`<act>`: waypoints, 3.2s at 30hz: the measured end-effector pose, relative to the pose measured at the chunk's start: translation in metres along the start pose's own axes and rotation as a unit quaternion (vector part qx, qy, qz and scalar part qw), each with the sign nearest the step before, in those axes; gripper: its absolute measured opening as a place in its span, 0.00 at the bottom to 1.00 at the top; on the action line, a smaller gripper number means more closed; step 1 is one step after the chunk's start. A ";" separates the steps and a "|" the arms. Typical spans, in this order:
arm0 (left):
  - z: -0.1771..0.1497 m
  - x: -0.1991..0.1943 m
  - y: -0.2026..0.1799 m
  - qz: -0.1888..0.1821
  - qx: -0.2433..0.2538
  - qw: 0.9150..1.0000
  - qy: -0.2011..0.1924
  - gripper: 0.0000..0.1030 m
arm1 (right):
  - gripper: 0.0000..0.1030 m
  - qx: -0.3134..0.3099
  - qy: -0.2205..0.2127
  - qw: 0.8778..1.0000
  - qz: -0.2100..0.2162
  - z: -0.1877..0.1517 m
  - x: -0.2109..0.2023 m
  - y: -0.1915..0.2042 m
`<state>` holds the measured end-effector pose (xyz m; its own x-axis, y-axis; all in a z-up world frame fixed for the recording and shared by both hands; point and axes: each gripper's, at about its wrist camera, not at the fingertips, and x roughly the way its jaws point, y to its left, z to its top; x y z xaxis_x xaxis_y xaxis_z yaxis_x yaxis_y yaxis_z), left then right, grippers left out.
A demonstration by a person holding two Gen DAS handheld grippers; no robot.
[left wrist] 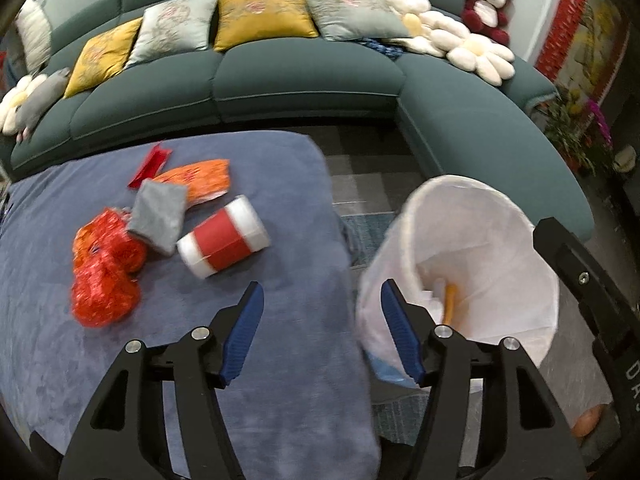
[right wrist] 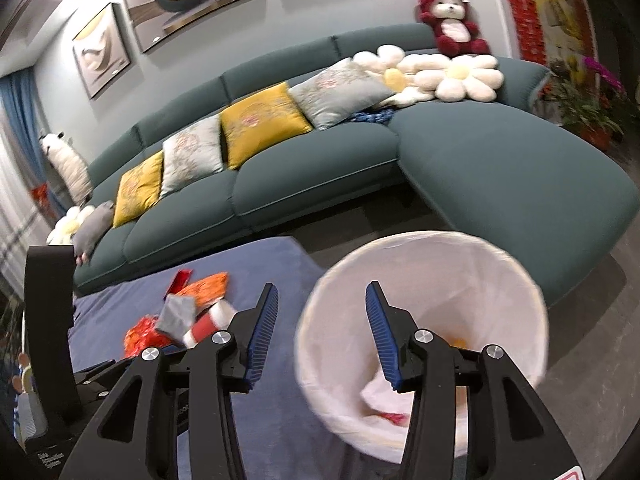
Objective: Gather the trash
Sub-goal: 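Grasp the red plastic bag with the left tool while the right tool grasps the red-and-white cup, then carry the red bag and cup over the bin and open both tools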
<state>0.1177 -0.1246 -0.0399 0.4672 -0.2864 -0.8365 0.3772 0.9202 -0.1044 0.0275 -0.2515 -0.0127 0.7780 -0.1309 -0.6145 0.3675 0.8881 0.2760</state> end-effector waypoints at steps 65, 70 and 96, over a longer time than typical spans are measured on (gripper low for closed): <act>-0.013 0.001 0.147 0.042 -0.050 0.997 0.029 0.18 | 0.04 -0.074 0.117 0.982 0.129 -0.024 0.088 0.136; -0.002 -0.015 0.109 0.028 -0.025 0.999 0.011 0.18 | 0.04 -0.060 0.076 0.989 0.113 -0.002 0.055 0.108; -0.014 0.000 -0.103 -0.064 0.123 0.990 0.031 0.19 | 0.04 0.048 0.005 0.999 -0.014 0.006 -0.031 -0.100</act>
<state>0.0676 -0.2160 -0.0360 0.3561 -0.3728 -0.8569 0.6169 0.7826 -0.0841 -0.0300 -0.3384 -0.0173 0.7621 -0.1504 -0.6297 0.4359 0.8383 0.3274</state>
